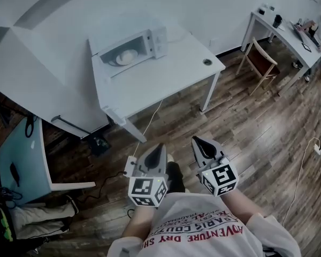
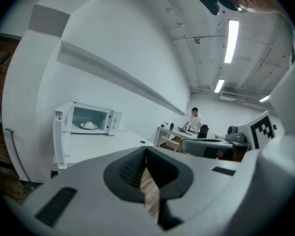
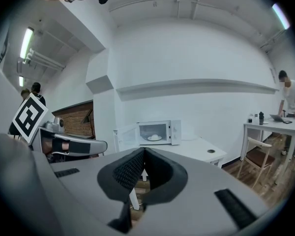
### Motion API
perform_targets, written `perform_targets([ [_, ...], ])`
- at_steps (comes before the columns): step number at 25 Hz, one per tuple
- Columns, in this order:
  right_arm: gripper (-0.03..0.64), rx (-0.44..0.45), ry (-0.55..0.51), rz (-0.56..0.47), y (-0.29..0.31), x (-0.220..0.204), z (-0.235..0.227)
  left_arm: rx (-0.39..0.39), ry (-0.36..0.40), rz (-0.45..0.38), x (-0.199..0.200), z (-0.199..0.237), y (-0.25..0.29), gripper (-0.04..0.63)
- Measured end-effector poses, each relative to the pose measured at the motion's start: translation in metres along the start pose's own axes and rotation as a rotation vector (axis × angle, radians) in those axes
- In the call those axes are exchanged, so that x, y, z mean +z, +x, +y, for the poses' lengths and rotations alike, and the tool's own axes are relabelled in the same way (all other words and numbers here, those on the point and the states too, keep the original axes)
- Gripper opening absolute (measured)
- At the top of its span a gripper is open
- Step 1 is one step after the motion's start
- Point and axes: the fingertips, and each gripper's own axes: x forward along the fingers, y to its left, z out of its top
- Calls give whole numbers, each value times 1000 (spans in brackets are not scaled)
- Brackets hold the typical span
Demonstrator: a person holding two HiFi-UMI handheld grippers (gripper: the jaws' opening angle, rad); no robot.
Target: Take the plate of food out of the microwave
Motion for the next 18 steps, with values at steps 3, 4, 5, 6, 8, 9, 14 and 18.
perform_targets([
  [3,10,-15,-4,-3,28,6,-19,-21,5,-4,10,14,34,8],
  [4,10,-21,-5,-3,39,8,-25,-29,4,-9,15,20,47,8],
  [5,11,-25,-6,-2,51,11,-32,-36,2,-15,21,27,59,8],
  [6,9,-28,-8,0,63,14,-38,-42,1,-20,27,34,72,8],
  [8,11,-33,-16,3,86,21,-50,-54,0,-28,40,48,97,8],
  [9,10,-38,-18,3,99,25,-57,-60,-1,-32,47,55,111,7],
  [14,9,-56,2,17,172,45,-88,-83,-8,-40,80,101,174,8],
  [18,11,-53,-2,19,232,62,-103,-85,-18,-42,103,143,215,8],
])
